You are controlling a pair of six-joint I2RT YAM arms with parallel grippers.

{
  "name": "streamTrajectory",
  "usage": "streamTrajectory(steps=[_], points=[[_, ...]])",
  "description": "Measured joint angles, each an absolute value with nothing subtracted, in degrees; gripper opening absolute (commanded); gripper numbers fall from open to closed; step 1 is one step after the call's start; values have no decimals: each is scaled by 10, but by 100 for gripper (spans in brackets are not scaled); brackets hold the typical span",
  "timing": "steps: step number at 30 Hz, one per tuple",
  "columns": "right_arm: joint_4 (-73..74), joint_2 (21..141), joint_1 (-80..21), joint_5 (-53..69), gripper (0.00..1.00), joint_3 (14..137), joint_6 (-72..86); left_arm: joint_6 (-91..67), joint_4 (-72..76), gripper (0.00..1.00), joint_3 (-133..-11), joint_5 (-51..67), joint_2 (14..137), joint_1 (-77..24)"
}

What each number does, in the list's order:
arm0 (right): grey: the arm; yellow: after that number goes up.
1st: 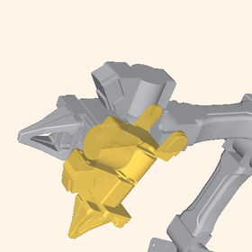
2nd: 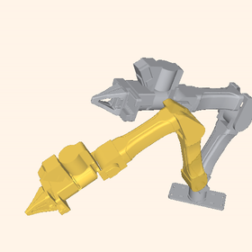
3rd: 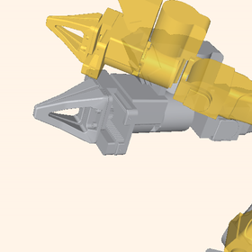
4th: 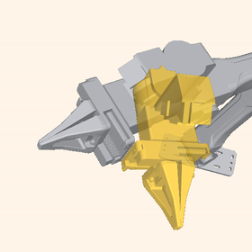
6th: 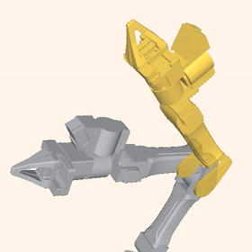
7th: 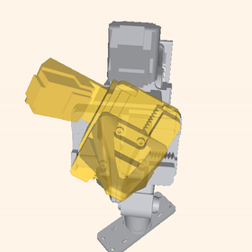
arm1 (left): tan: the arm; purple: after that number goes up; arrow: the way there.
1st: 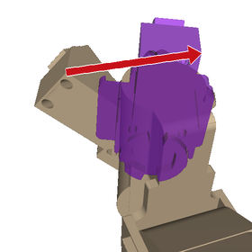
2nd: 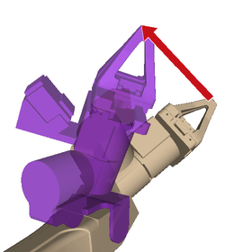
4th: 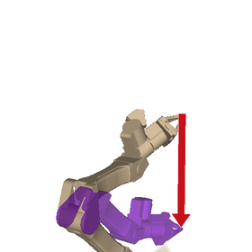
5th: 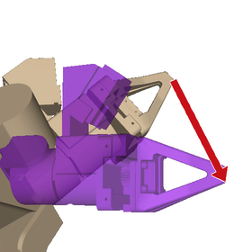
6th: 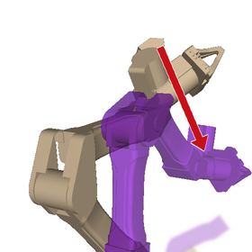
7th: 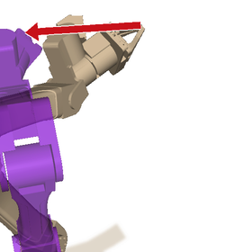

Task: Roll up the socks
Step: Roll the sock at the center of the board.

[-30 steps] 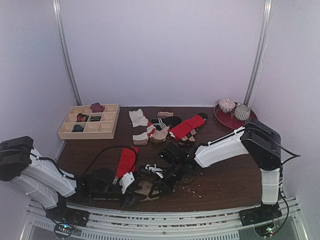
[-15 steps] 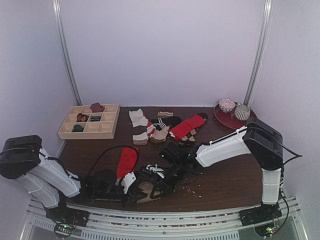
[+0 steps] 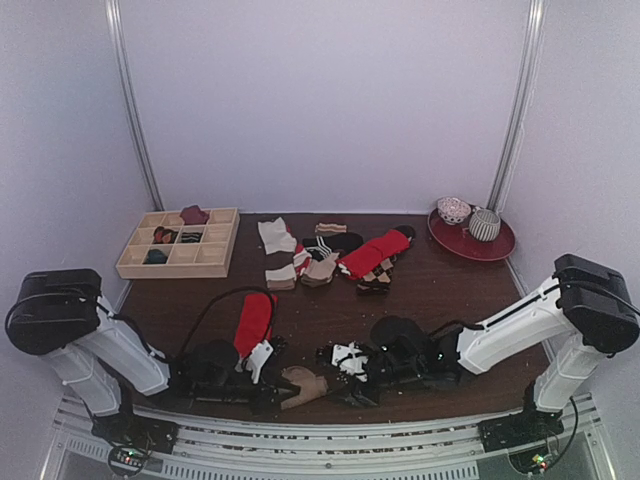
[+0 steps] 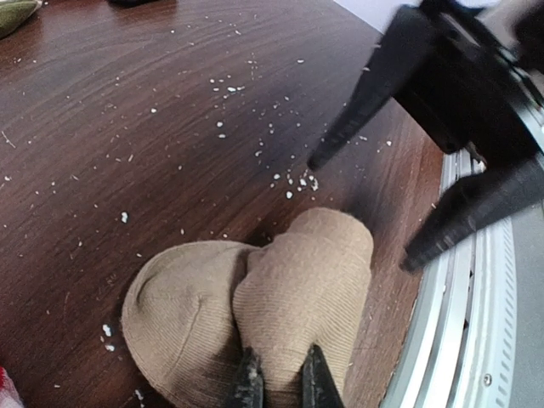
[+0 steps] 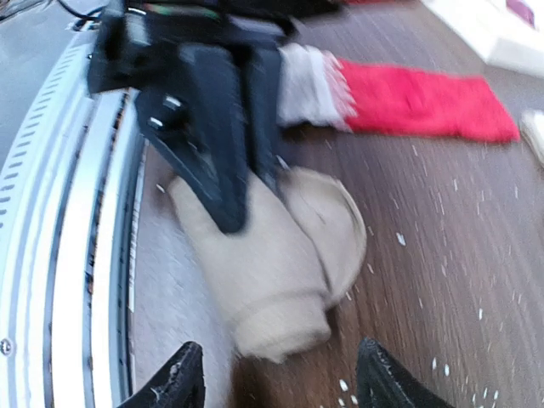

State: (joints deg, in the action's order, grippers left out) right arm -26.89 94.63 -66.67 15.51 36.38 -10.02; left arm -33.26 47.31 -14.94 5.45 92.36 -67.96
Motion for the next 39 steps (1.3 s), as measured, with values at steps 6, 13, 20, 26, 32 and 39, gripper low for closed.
streamTrajectory(steps=[6,13,20,26,32,39], points=[[-356,964,-691,137,60,362,-168,-345,484,0,-152,61,934,-679],[-361,1032,-690,157,54,401,-201,-347,488,0,-153,65,938,-679],[-314,1060,-687,178,29,435,-207,-347,491,0,-152,66,940,-678],[-228,1061,-683,189,22,479,-188,-336,457,37,-159,61,926,-676],[-149,1062,-678,187,21,514,-130,-296,308,53,-201,17,868,-676],[-136,1067,-668,196,22,519,-44,-250,218,56,-197,-13,760,-679]])
